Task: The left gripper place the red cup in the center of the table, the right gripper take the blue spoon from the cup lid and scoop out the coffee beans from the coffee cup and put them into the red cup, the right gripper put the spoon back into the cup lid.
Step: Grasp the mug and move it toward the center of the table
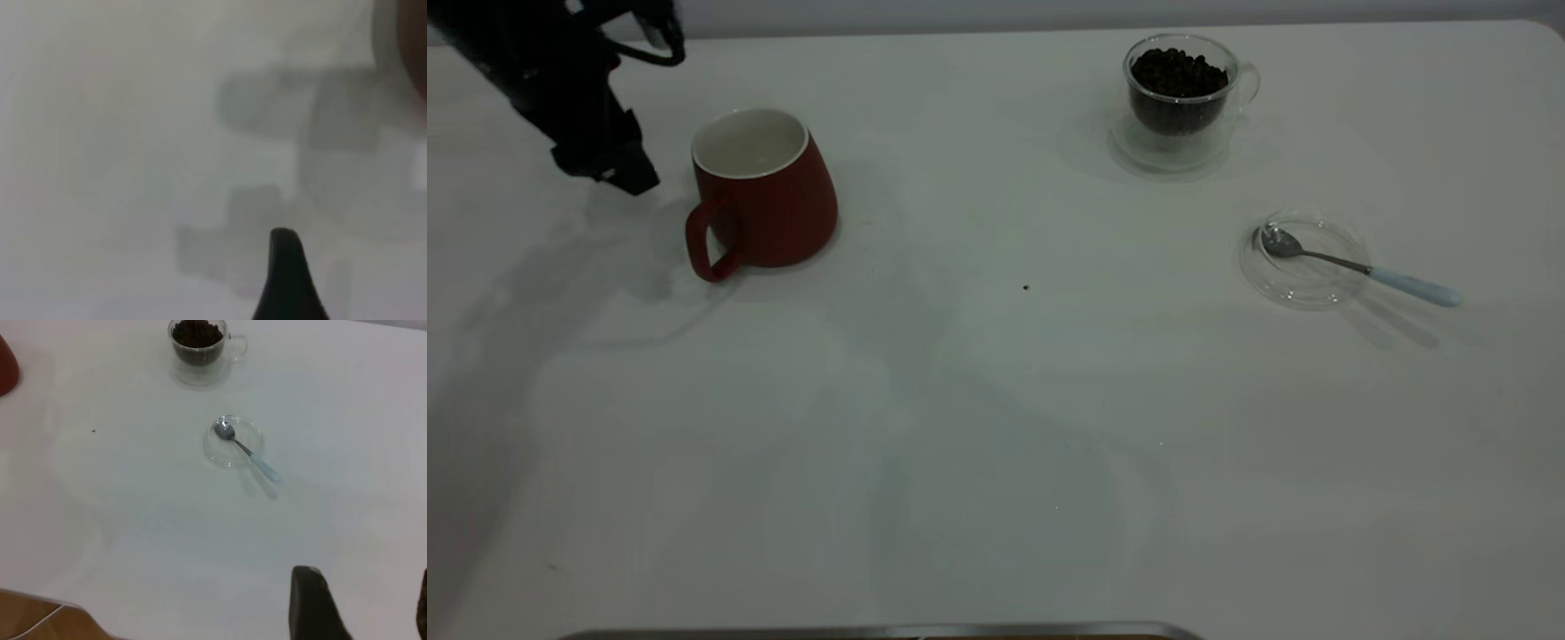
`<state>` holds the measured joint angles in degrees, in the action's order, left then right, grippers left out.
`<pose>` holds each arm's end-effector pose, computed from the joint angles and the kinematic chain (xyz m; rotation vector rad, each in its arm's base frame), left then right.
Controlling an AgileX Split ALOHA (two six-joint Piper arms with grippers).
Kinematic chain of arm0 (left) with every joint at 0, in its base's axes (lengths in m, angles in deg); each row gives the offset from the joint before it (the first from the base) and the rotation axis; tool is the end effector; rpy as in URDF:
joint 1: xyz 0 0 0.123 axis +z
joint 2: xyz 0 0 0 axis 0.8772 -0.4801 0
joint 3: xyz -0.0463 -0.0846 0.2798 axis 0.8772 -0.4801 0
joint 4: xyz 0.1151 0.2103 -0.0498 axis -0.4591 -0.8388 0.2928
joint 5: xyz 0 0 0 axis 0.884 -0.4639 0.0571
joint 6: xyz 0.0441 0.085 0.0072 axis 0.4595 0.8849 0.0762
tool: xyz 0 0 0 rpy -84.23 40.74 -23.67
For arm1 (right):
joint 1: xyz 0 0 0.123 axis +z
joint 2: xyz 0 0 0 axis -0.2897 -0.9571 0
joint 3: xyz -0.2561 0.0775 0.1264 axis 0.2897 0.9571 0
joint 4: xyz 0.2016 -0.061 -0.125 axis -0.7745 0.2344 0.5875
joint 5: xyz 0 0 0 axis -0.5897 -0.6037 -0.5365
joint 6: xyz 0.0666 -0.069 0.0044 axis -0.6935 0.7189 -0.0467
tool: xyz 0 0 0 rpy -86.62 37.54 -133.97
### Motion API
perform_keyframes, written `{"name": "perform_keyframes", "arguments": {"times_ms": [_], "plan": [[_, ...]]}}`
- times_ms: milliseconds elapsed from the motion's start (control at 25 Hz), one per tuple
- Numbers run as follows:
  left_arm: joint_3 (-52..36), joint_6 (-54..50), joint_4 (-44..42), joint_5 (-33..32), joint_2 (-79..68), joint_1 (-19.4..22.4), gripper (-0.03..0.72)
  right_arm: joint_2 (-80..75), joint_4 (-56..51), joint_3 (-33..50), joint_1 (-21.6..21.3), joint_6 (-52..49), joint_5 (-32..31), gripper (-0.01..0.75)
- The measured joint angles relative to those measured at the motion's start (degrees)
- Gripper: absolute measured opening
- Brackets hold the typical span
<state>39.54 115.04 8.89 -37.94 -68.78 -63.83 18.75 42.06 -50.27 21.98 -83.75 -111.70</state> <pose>0.4544 -0.0258 0.0686 1.3542 2.3100 0.2307 -0.0198 -0.0026 0.2586 -0.1154 2.1152 0.0301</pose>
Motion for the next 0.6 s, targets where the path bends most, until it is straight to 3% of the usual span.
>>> {"name": "perform_keyframes", "arguments": {"times_ms": [240, 600], "plan": [[3.68, 12.75, 3.02, -6.49, -1.99, -1.03, 0.593, 0.0, 0.0, 0.0, 0.0, 0.0, 0.0, 0.408], [4.14, 41.92, 25.89, -7.32, -4.93, -1.22, 0.593, 0.0, 0.0, 0.0, 0.0, 0.0, 0.05, 0.408]]}}
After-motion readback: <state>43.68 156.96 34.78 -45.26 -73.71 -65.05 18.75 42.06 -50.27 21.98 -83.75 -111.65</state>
